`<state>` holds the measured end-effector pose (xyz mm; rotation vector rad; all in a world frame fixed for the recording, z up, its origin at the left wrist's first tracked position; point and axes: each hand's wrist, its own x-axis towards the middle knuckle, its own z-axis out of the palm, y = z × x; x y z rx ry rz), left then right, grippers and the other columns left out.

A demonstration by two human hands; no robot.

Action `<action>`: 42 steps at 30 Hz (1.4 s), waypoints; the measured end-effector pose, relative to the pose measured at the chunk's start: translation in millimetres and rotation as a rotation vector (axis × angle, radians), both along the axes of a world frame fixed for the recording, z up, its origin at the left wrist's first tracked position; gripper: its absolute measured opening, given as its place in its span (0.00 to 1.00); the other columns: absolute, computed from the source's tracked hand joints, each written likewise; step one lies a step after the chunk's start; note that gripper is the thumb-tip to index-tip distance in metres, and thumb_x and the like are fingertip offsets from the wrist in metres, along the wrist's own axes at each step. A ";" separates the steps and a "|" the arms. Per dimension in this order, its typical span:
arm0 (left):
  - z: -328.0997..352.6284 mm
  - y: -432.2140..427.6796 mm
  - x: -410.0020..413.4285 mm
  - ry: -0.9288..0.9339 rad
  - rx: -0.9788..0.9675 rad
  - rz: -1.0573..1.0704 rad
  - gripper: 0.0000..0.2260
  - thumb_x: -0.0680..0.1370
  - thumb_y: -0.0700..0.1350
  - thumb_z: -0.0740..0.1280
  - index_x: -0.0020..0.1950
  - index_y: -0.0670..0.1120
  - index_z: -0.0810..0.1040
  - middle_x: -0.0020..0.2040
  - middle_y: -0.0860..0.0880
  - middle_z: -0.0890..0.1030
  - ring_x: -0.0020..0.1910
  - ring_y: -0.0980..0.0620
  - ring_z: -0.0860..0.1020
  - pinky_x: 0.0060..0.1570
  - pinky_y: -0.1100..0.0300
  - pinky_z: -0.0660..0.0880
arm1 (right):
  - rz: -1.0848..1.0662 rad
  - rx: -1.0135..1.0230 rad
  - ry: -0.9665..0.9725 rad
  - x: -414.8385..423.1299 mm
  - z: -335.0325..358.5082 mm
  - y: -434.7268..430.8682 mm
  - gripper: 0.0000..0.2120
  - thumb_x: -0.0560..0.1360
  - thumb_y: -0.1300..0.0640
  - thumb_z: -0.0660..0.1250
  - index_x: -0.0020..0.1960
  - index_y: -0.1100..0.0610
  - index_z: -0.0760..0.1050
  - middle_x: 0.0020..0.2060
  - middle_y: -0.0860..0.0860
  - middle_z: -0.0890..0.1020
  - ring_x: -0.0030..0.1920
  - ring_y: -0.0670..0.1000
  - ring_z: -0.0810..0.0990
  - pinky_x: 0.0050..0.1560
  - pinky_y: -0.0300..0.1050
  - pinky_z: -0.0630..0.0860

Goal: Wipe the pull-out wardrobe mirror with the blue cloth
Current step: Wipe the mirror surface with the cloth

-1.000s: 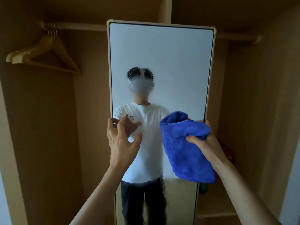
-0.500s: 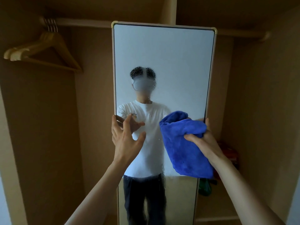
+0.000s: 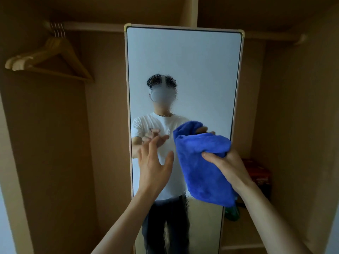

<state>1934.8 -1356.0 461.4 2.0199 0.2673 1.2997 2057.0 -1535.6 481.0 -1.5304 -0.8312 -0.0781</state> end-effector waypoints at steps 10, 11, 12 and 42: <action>-11.7 -48.5 -20.0 0.081 -0.227 -0.449 0.32 0.81 0.60 0.64 0.81 0.58 0.55 0.77 0.59 0.68 0.75 0.60 0.67 0.73 0.51 0.68 | 0.258 0.081 -0.147 -51.3 0.4 18.0 0.20 0.73 0.62 0.76 0.62 0.46 0.80 0.59 0.48 0.84 0.62 0.48 0.82 0.63 0.44 0.77; -12.2 -48.6 -23.1 0.088 -0.234 -0.455 0.34 0.80 0.61 0.65 0.82 0.57 0.55 0.78 0.59 0.66 0.76 0.60 0.66 0.74 0.52 0.68 | 0.268 0.073 -0.089 -52.6 -4.0 19.9 0.23 0.71 0.60 0.78 0.64 0.49 0.78 0.60 0.49 0.84 0.63 0.49 0.81 0.66 0.50 0.76; -12.8 -48.4 -26.2 0.097 -0.240 -0.452 0.36 0.79 0.62 0.66 0.82 0.57 0.54 0.78 0.59 0.66 0.75 0.60 0.66 0.73 0.52 0.68 | 0.269 0.056 -0.043 -54.2 -6.8 21.4 0.26 0.69 0.57 0.79 0.65 0.51 0.77 0.61 0.50 0.83 0.63 0.50 0.81 0.68 0.55 0.75; -2.4 -34.0 -25.2 -0.034 -0.308 -0.484 0.21 0.76 0.50 0.74 0.67 0.53 0.73 0.57 0.57 0.83 0.58 0.60 0.81 0.54 0.65 0.78 | 0.419 0.055 0.137 -51.5 -10.5 28.5 0.31 0.70 0.56 0.76 0.71 0.53 0.71 0.65 0.54 0.80 0.66 0.56 0.79 0.70 0.60 0.72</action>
